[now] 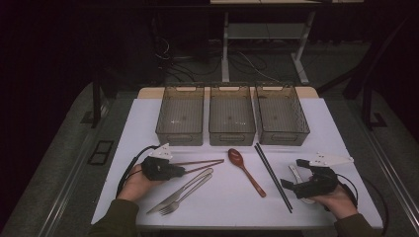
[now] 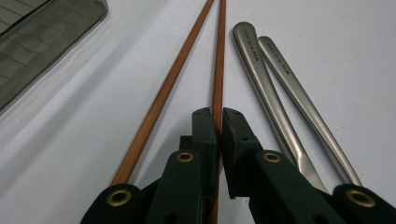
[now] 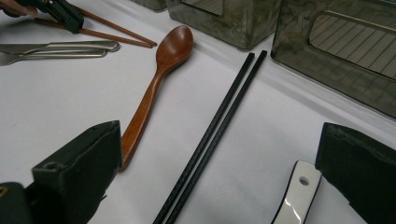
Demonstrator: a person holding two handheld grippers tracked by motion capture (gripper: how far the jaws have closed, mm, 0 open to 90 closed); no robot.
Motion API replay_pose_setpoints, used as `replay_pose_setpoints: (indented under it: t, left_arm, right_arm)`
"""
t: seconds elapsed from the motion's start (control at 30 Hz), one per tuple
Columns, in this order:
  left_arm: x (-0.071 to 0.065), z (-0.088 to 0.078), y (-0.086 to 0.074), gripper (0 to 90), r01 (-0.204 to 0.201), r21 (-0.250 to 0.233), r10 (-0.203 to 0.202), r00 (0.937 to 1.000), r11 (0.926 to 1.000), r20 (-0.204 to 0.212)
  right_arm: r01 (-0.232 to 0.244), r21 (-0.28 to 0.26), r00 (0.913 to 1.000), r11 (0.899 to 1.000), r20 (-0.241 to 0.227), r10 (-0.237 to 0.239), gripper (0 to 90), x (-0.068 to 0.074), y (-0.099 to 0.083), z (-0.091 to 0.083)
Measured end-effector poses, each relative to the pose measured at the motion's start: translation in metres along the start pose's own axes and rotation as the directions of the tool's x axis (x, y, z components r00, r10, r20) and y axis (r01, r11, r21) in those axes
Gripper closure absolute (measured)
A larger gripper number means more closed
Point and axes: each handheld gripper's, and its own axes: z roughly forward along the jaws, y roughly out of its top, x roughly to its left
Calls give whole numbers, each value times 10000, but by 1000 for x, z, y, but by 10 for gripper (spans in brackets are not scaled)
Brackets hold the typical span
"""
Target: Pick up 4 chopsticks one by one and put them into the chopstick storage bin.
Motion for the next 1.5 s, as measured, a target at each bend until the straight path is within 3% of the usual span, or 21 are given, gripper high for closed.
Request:
replay_pose_setpoints:
  t: [0.23,0.43,0.7,1.27,1.5]
  left_arm:
    - [0,0,0,834,-12,-3,12,10000,10000,-55]
    - [-7,1,1,828,-310,246,322,9983,9992,-484]
    - [-7,1,0,825,-344,198,354,9979,9992,-542]
    - [-6,-6,2,838,21,-46,-22,9995,10000,-302]
    - [-8,-9,7,838,168,-85,-172,9987,9998,-479]
  right_arm:
    - [-4,-13,10000,10000,12,4,7,0,0,0]
    - [29,28,10000,10000,0,-29,7,1,0,0]
    - [115,79,9999,9999,-10,-115,7,1,-1,2]
    - [81,40,10000,10000,-41,-81,7,1,-1,2]
    - [111,53,9999,9999,-39,-111,7,1,-1,1]
